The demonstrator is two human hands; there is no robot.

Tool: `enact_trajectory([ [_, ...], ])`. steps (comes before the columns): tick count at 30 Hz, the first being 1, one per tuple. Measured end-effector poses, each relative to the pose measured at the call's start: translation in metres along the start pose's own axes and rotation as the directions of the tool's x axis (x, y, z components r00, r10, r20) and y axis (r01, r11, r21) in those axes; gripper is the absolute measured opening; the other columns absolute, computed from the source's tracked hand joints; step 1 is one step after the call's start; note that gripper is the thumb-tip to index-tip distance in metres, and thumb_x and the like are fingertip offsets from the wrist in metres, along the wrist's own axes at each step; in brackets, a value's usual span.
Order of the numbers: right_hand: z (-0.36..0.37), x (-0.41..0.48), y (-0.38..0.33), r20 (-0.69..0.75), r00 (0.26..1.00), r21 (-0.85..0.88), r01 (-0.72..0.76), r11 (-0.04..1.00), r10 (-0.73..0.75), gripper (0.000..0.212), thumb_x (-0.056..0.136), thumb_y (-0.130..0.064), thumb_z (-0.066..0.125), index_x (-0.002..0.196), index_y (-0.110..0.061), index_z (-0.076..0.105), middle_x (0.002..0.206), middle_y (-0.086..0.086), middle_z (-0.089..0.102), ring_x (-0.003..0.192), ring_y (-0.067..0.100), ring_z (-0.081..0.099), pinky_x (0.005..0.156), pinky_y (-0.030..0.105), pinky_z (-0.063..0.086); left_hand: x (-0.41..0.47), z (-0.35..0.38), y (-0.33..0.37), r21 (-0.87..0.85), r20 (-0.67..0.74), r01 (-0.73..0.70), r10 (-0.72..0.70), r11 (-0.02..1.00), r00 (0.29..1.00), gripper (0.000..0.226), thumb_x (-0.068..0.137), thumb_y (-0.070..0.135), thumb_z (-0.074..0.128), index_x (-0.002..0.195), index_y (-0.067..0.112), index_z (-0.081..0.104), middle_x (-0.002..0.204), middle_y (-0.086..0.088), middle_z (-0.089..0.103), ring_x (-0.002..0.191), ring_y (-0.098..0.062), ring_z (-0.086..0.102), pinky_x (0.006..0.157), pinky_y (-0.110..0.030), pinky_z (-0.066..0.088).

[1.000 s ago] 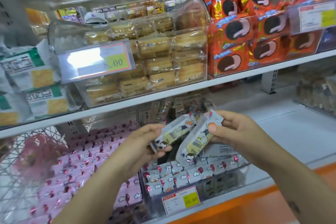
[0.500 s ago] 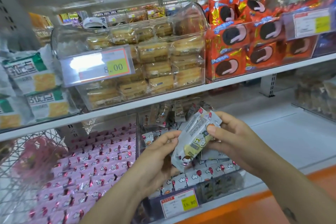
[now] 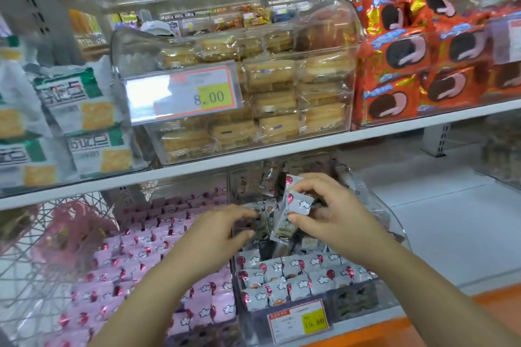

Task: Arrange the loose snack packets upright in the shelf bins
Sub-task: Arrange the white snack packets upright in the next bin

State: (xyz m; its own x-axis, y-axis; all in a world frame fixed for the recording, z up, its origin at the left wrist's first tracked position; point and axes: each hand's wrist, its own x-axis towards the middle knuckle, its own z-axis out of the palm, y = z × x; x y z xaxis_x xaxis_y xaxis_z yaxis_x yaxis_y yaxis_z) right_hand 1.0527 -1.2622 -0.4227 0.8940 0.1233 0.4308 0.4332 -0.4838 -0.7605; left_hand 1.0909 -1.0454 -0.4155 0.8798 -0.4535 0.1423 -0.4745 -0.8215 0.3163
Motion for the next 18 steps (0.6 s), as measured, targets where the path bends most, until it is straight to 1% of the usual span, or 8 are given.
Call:
enact_trajectory([
  [3,0.014,0.011,0.003,0.127,0.992,-0.084,-0.002,0.996,0.013,0.025,0.086,-0.028,0.066,0.105,-0.039,0.052,0.118,-0.034,0.039,0.111,-0.004,0.047,0.086,0.023,0.051,0.003,0.007,-0.009,-0.006,-0.006,-0.001,0.001,1.000,1.000,0.038,0.094,0.036,0.056,0.131,0.035,0.053,0.135,0.014,0.052,0.126,-0.007,0.043,0.110,-0.030,0.031],
  [5,0.024,0.019,0.005,0.157,0.987,-0.139,-0.021,0.990,0.043,0.024,0.088,-0.026,0.064,0.105,-0.037,0.051,0.117,-0.031,0.038,0.107,0.002,0.050,0.083,0.024,0.051,0.009,0.008,-0.014,-0.045,-0.025,0.001,-0.002,0.999,1.000,0.040,0.094,0.035,0.057,0.133,0.036,0.050,0.138,0.014,0.050,0.128,-0.007,0.043,0.110,-0.031,0.032],
  [8,0.039,0.030,0.008,0.174,0.981,-0.204,-0.046,0.978,0.082,0.023,0.088,-0.025,0.064,0.105,-0.034,0.050,0.117,-0.024,0.040,0.102,0.010,0.054,0.086,0.031,0.050,0.018,0.007,-0.018,-0.054,-0.033,0.007,-0.008,0.999,0.999,0.044,0.094,0.034,0.056,0.137,0.035,0.046,0.141,0.011,0.049,0.129,-0.009,0.043,0.108,-0.028,0.035],
  [9,0.043,0.033,0.009,0.186,0.979,-0.224,-0.041,0.974,0.084,0.024,0.088,-0.023,0.064,0.104,-0.034,0.050,0.118,-0.022,0.041,0.103,0.009,0.053,0.087,0.029,0.049,0.021,0.007,-0.020,-0.055,-0.037,0.014,-0.016,0.998,0.999,0.044,0.094,0.033,0.056,0.137,0.035,0.046,0.140,0.010,0.049,0.128,-0.010,0.045,0.106,-0.028,0.036],
  [11,0.051,0.037,0.010,0.225,0.971,-0.244,-0.028,0.969,0.085,0.024,0.089,-0.020,0.064,0.103,-0.032,0.049,0.120,-0.018,0.041,0.107,0.003,0.048,0.086,0.012,0.041,0.024,0.008,-0.024,-0.066,-0.049,0.018,-0.021,0.998,0.999,0.042,0.094,0.030,0.055,0.136,0.032,0.049,0.137,0.009,0.052,0.125,-0.012,0.048,0.105,-0.031,0.037],
  [13,0.055,0.042,0.012,0.257,0.962,-0.258,-0.025,0.966,0.094,0.025,0.088,-0.017,0.065,0.102,-0.030,0.049,0.121,-0.017,0.039,0.109,-0.003,0.041,0.081,0.003,0.034,0.025,0.010,-0.029,-0.089,-0.065,0.013,-0.019,0.996,0.998,0.040,0.094,0.029,0.055,0.133,0.030,0.052,0.133,0.009,0.055,0.123,-0.013,0.049,0.105,-0.035,0.038],
  [16,0.058,0.049,0.016,0.288,0.946,-0.295,-0.061,0.953,0.150,0.027,0.086,-0.017,0.068,0.101,-0.031,0.051,0.118,-0.018,0.040,0.109,-0.002,0.040,0.080,0.003,0.033,0.027,0.013,-0.035,-0.126,-0.053,0.017,-0.024,0.992,0.998,0.042,0.093,0.029,0.054,0.135,0.031,0.050,0.135,0.007,0.054,0.125,-0.017,0.047,0.104,-0.040,0.039],
  [18,0.060,0.051,0.018,0.311,0.929,-0.373,-0.075,0.925,0.201,0.029,0.084,-0.020,0.071,0.100,-0.033,0.051,0.116,-0.017,0.043,0.109,0.002,0.044,0.082,0.011,0.036,0.028,0.014,-0.035,-0.114,-0.037,0.028,-0.033,0.993,0.999,0.043,0.093,0.029,0.053,0.135,0.034,0.049,0.136,0.007,0.054,0.125,-0.020,0.045,0.104,-0.041,0.039],
])
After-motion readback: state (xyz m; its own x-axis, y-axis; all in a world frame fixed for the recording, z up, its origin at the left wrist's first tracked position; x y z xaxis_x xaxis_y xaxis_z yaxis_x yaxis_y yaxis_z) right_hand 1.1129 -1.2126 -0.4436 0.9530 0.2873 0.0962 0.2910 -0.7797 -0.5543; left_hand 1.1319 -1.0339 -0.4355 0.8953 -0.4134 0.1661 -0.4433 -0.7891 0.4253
